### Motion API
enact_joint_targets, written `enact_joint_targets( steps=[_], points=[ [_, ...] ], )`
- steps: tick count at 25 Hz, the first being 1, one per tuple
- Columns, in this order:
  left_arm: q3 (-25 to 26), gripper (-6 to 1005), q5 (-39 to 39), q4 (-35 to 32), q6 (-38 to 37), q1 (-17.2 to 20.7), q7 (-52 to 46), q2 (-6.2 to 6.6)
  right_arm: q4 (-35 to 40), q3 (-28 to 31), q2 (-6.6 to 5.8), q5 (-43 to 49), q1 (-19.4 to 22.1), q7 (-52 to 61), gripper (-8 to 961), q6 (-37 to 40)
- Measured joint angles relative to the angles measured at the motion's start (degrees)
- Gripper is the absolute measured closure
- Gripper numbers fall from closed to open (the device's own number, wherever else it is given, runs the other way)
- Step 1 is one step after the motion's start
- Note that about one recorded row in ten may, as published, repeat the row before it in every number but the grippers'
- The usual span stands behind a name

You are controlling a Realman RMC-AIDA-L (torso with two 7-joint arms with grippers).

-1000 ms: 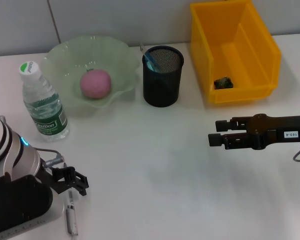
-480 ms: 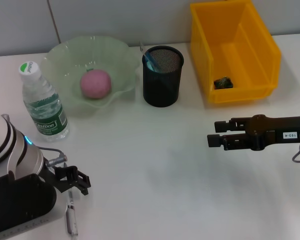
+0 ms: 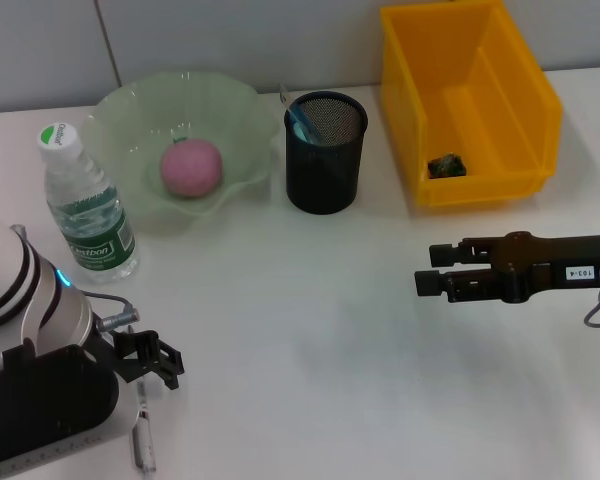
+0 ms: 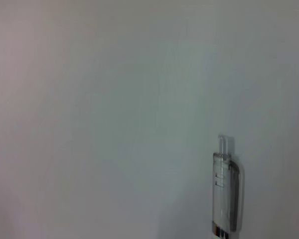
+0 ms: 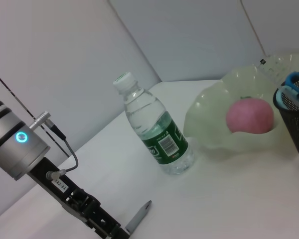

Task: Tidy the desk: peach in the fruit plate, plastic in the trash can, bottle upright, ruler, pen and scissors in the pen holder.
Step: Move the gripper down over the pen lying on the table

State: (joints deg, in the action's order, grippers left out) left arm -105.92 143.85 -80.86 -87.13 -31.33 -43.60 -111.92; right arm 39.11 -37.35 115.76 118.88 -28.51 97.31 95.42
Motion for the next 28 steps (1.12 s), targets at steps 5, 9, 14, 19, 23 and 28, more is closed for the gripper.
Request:
enact_joint_targets(
  steps=[5, 9, 14, 19, 23, 28],
  points=[
    [-0.2, 292, -0.01, 0.65, -0.06, -0.61, -0.25, 0.03, -0.04, -0.08, 0.14, 0.0, -0.03, 0.0, 200, -0.22],
    [-0.38, 298, 0.02, 0.97, 0.09, -0.79, -0.26, 0.03, -0.08, -0.01, 0.16, 0.0, -0.01, -0.01, 200, -0.24],
    [-0.69, 380, 0.09, 1.13, 0.18, -0.99, -0.46, -0.05, -0.09, 0.0, 0.17, 0.04, 0.08, -0.07, 200, -0.25],
    [-0.69, 470, -0.01, 1.8, 0.22, -1.52, -0.76, -0.3, -0.09, 0.0, 0.09, 0.04, 0.13, -0.09, 200, -0.24],
    [-0.69, 487, -0.1, 2.2, 0.22, -1.87, -0.78, -0.43, -0.09, -0.01, -0.04, 0.04, 0.2, -0.07, 200, -0.24],
    [-0.69, 486, -0.06, 2.55, 0.21, -2.16, -0.76, -0.55, -0.09, -0.04, -0.14, 0.04, 0.21, -0.07, 201, -0.24]
  ],
)
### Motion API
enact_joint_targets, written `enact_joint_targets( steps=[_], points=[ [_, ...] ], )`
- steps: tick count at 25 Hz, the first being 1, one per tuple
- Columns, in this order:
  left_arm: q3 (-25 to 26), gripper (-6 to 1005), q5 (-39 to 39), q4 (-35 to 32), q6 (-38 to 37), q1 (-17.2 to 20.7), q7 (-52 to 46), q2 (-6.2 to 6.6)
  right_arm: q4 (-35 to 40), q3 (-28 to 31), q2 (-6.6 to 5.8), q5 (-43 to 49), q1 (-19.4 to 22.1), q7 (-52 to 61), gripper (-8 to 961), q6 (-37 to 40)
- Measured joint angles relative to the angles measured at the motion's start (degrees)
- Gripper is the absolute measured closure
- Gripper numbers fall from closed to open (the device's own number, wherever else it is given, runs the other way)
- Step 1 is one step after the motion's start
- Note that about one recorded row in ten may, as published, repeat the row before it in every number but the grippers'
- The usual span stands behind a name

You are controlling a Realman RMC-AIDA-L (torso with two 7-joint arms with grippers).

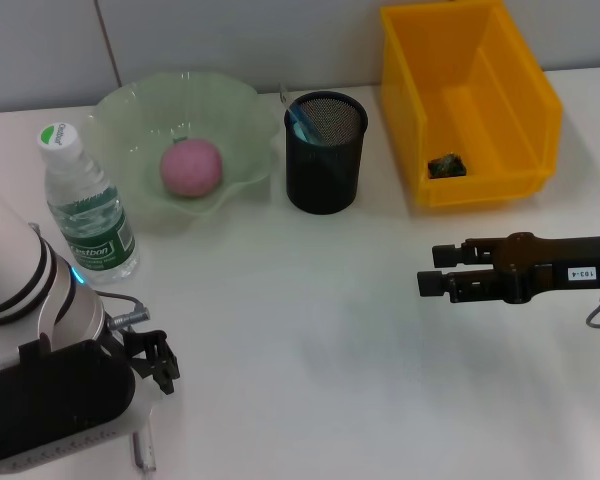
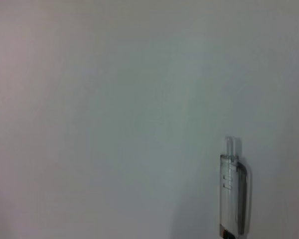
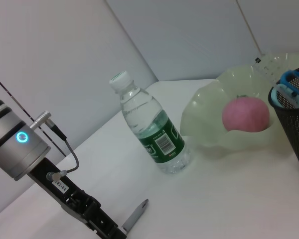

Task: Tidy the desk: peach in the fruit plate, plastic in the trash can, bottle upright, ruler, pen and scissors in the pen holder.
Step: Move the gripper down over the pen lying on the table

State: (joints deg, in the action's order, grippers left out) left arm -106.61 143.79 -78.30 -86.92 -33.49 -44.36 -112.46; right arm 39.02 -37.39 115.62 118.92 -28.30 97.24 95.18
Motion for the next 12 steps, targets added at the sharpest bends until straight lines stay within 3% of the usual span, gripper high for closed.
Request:
enact_joint_targets(
  steps=[8, 12],
  points=[
    [0.0, 530, -0.23, 0.3, -0.11, -0.61, -0.02, 0.06, 0.0, 0.04, -0.11, -0.01, -0.12, 0.25, 201, 0.14],
    [-0.11, 600, -0.31, 0.33, -0.22, -0.64, -0.03, 0.05, 0.0, -0.2, -0.14, -0.01, -0.35, 0.36, 201, 0.18]
  ],
)
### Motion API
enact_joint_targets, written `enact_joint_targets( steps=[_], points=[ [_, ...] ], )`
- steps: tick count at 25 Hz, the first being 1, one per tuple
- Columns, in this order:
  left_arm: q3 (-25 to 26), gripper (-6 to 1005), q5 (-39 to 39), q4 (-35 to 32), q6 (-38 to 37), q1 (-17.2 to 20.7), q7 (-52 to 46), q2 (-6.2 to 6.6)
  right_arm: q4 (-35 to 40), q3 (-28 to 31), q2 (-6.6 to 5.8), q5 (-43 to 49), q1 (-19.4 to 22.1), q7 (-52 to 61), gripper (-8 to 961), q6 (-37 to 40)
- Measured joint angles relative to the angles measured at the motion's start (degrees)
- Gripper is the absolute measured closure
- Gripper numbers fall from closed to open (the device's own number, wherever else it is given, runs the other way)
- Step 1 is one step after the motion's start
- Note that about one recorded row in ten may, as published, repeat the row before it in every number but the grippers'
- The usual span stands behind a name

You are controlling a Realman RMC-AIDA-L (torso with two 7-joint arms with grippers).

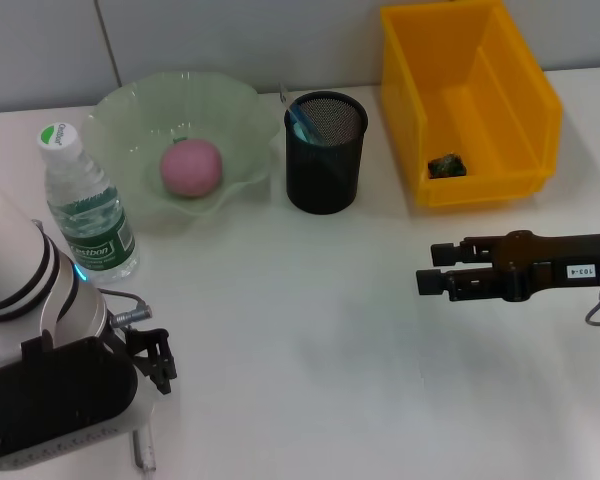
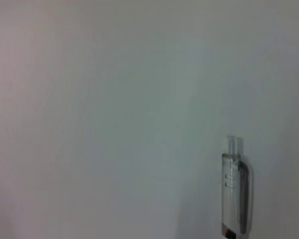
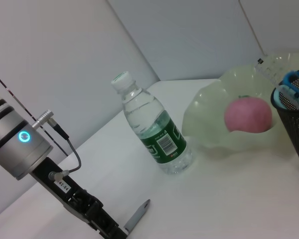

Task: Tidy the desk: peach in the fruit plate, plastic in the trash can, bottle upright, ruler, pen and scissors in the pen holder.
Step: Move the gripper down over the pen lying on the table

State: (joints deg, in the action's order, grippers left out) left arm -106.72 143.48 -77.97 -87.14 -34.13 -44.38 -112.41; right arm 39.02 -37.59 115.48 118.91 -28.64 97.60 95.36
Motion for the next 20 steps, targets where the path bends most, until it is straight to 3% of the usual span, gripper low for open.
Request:
enact_joint_targets(
  steps=[20],
  points=[
    [0.02, 606, -0.59, 1.72, 0.14, -0.81, 0.58, 0.17, 0.27, 0.04, 0.0, 0.0, -0.1, 0.64, 201, -0.19]
  ],
)
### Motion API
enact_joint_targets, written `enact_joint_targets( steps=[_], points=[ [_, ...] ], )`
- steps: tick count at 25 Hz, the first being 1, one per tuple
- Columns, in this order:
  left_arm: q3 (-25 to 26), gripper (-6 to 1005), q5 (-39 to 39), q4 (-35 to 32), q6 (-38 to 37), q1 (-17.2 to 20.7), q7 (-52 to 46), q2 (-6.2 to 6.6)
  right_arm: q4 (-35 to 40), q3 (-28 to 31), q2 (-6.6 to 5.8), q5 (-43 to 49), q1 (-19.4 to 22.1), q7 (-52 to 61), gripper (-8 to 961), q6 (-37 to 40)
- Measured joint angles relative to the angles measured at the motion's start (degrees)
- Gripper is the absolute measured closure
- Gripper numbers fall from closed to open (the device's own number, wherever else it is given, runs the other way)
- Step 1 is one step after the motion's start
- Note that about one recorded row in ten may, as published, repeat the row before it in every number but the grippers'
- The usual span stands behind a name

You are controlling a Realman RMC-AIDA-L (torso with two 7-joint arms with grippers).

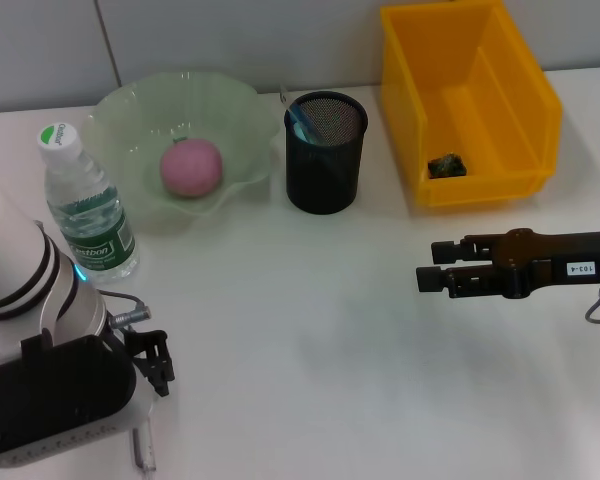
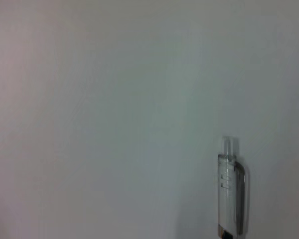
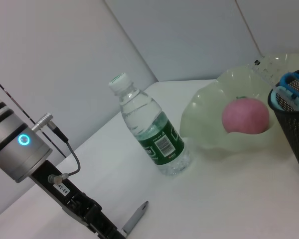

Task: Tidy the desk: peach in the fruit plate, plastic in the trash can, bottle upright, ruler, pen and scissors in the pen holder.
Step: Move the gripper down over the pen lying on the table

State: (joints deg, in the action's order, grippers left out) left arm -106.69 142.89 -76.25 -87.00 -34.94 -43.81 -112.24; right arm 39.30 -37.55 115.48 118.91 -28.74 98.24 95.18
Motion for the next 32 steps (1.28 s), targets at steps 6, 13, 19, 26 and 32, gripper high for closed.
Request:
enact_joint_targets(
  steps=[6, 13, 19, 26, 32],
  points=[
    [0.0, 608, 0.0, 0.71, -0.01, -0.49, 0.01, -0.2, 0.17, -0.16, -0.03, 0.0, -0.11, 0.02, 201, 0.0],
    [-0.13, 609, 0.12, 1.53, -0.01, -1.09, -0.37, -0.48, -0.12, -0.07, -0.28, 0.0, -0.09, 0.02, 201, 0.0],
    [-0.17, 646, 0.22, 1.55, 0.23, -1.1, -0.57, -0.53, -0.19, 0.0, -0.41, 0.0, -0.08, 0.02, 201, 0.0],
    [-0.28, 704, 0.37, 1.64, 0.53, -1.08, -0.68, -0.61, -0.19, -0.12, -0.5, 0.0, -0.08, 0.16, 201, 0.04],
    [-0.49, 706, 0.56, 1.74, 0.75, -1.0, -0.74, -0.76, -0.19, -0.19, -0.53, 0.0, -0.08, 0.19, 201, 0.04]
  ],
)
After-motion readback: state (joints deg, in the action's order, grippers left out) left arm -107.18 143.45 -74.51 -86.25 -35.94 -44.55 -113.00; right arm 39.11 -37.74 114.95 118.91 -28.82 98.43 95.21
